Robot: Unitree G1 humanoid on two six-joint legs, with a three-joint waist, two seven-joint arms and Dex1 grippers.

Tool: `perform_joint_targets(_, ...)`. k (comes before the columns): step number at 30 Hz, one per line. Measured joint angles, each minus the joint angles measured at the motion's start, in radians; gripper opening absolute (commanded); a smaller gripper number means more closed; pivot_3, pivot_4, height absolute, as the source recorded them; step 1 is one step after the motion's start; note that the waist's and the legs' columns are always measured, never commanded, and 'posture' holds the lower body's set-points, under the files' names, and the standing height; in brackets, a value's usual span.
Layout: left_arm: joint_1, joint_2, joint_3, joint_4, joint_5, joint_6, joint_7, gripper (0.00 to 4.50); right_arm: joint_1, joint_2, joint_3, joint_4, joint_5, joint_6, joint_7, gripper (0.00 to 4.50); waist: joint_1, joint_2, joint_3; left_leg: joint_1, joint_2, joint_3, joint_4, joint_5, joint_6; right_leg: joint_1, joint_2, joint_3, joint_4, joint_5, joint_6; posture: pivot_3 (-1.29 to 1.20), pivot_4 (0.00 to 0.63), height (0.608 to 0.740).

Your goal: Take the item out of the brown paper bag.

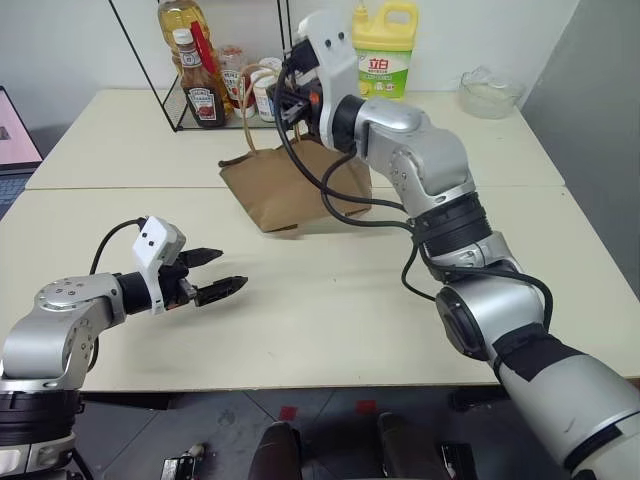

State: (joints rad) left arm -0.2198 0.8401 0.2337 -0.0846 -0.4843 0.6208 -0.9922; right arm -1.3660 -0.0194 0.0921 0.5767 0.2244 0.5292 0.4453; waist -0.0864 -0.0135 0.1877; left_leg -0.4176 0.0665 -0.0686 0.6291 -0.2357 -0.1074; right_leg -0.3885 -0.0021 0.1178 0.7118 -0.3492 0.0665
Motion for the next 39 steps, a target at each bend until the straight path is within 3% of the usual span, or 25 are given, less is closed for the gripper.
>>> perform_joint_targets(21, -0.089, -0.011, 0.047, 0.012, -0.067, 0.014, 0.042, 4.50, 0.019, 0.000, -0.001, 0.058, -0.057, -0.044, 0.012, 0.04, -0.004, 0.000, 0.000, 0.000, 0.000, 0.000, 0.000, 0.000, 0.000, 0.000, 0.000, -0.001, 0.001, 0.000, 0.000, 0.00, 0.150, 0.740)
perform_joint_targets(28, -0.104, 0.041, 0.066, -0.009, -0.114, 0.074, 0.029, 4.50, 0.034, -0.021, 0.000, 0.060, -0.084, -0.057, 0.036, 0.04, -0.005, 0.000, 0.000, 0.000, 0.000, -0.001, 0.000, 0.000, 0.000, 0.000, 0.000, -0.001, 0.001, 0.000, 0.000, 0.00, 0.150, 0.740)
perform_joint_targets(39, -0.116, 0.047, 0.069, -0.023, -0.132, 0.092, 0.039, 4.50, 0.033, -0.035, 0.000, 0.132, -0.101, -0.119, 0.042, 0.04, -0.005, 0.000, 0.000, 0.000, 0.000, -0.001, 0.000, 0.001, -0.001, 0.000, 0.000, -0.001, 0.001, 0.000, 0.000, 0.00, 0.150, 0.740)
